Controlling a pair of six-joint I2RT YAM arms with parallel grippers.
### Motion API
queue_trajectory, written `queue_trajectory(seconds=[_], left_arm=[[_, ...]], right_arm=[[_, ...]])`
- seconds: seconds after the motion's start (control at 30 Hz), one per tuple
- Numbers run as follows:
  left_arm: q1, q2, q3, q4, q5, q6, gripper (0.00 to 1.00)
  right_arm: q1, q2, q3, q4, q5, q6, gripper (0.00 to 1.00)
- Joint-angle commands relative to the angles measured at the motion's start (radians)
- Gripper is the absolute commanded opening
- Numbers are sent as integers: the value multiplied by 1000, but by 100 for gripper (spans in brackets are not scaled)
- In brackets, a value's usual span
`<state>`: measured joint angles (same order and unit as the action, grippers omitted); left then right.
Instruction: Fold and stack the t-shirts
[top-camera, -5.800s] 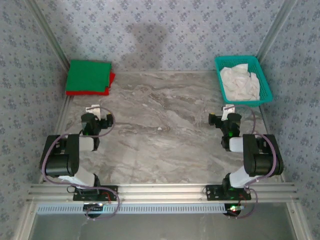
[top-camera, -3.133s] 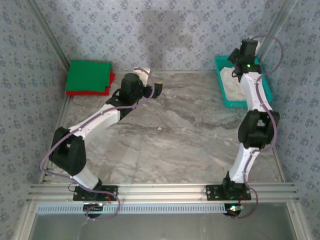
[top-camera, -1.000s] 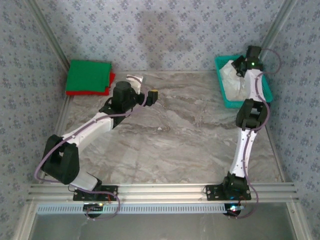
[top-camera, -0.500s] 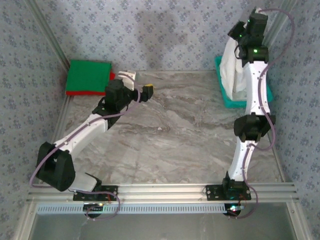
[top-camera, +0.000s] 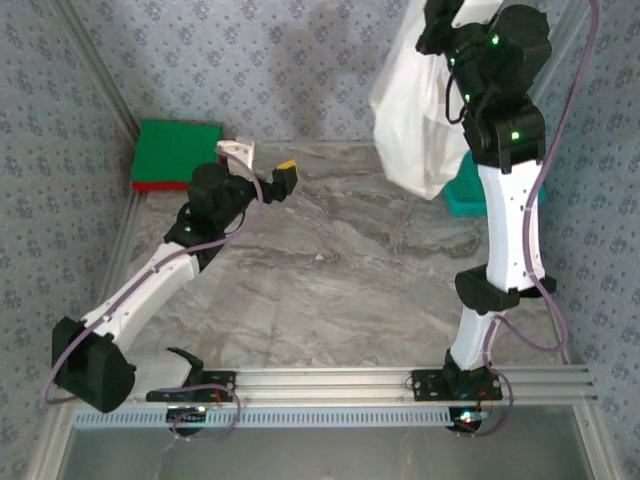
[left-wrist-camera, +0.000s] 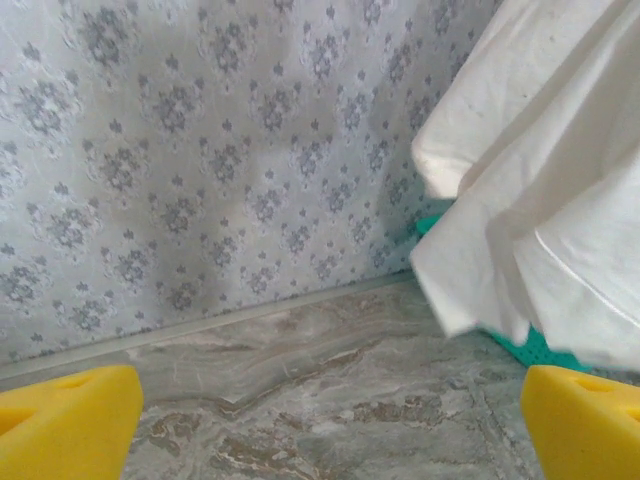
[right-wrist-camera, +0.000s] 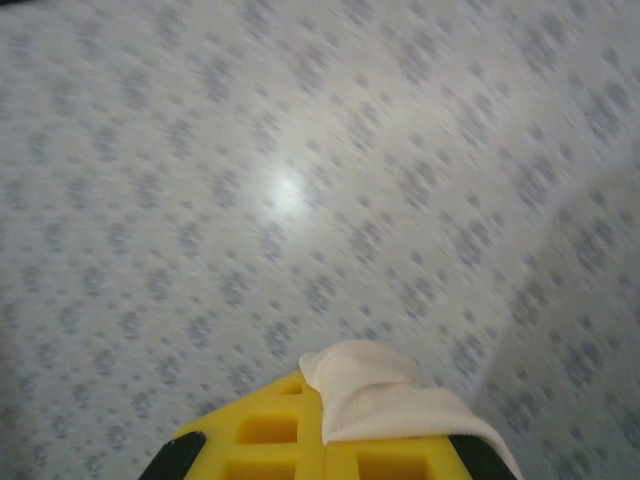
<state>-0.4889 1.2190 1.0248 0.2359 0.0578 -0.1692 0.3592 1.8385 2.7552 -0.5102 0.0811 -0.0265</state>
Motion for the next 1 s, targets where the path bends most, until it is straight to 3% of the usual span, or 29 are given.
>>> queue_trajectory(seconds=[0.0,0.13,0.27,0.4,0.43,0.5,0.83,0.97], left_arm=[[0,-81,-41,14,-35,30,97],[0,-202,-131,-1,-105,45,97],[6,-329,-242,-55,-177,46,98],[12,-377,-279,-189,-182,30,98],[14,-379,-290,-209,-182,25,98],[13,-379,-310,-228,-179,11,98],[9,-242,-431,-200,-60,-99,96],[7,-202,-541,-91,-59,-132,94]], right_arm=[[51,-53,18,68,-22,-129,0],[82,-76,-157,69,25,-40,0],[72,-56,-497,186,34,118,1],[7,130,-489,51,22,273,46],[-20,172,-469,2,-6,319,54],[-60,204,-472,-46,-87,355,59],[-66,-313,-1344,204,-29,365,62],[-60,-372,-1553,269,-146,412,63]])
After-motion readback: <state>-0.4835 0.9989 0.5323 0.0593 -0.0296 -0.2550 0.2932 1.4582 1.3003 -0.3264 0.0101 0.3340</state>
